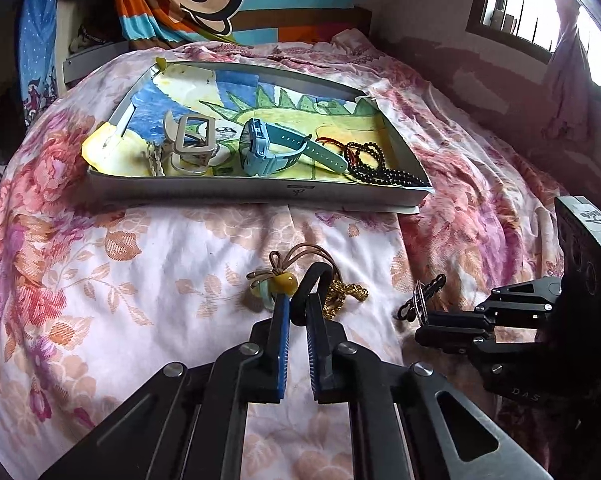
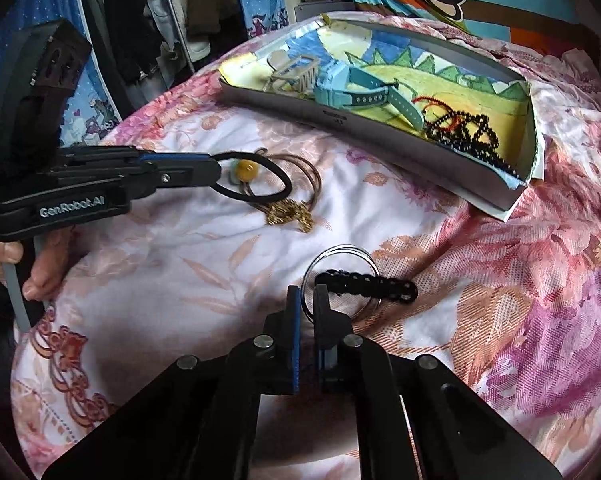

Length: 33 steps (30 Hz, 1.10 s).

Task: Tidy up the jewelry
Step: 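Grasp the black elastic hair tie with the left tool while the right tool grasps the silver ring, then carry both items into the tray and open both tools to release them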

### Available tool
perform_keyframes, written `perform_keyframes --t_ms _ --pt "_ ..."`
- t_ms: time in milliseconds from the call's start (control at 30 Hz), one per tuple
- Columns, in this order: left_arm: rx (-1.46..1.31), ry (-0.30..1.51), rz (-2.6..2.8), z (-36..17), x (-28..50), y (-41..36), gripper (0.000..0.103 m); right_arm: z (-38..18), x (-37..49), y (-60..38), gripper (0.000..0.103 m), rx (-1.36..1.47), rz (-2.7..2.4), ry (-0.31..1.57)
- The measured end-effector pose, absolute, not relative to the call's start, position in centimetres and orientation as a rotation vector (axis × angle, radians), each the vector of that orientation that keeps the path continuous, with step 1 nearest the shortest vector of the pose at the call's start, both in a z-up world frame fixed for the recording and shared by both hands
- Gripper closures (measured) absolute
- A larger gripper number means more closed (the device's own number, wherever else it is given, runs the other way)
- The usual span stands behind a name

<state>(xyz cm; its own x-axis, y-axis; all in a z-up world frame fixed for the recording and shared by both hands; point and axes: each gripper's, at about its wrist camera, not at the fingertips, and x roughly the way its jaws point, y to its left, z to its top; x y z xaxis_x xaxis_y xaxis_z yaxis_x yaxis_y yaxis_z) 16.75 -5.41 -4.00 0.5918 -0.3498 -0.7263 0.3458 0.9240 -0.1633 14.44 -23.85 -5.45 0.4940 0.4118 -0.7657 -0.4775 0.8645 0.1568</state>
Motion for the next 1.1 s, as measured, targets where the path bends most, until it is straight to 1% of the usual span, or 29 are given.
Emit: perform_keyframes --t_ms 533,800,967,1100 --pt "-0.043 0.798 -0.411 -3.1 16.1 -5.0 0.095 -2.3 14.8 -26.7 0.101 0.051 0.55 0.824" --pt "-0.056 0.785 -0.413 -2.8 16.0 -4.9 0.095 -1.2 14.9 -27.6 0.101 0.05 0.522 0.763" --pt "-0.065 0.745 -0.414 -1.8 16.4 -5.0 0.095 -0.8 15.6 -27.9 0.101 0.063 0.512 0.678" --pt "-0.102 0.669 -0.402 0.0 16.9 -4.3 0.095 -0.1 16.4 -28.1 0.101 0.075 0.495 0.608"
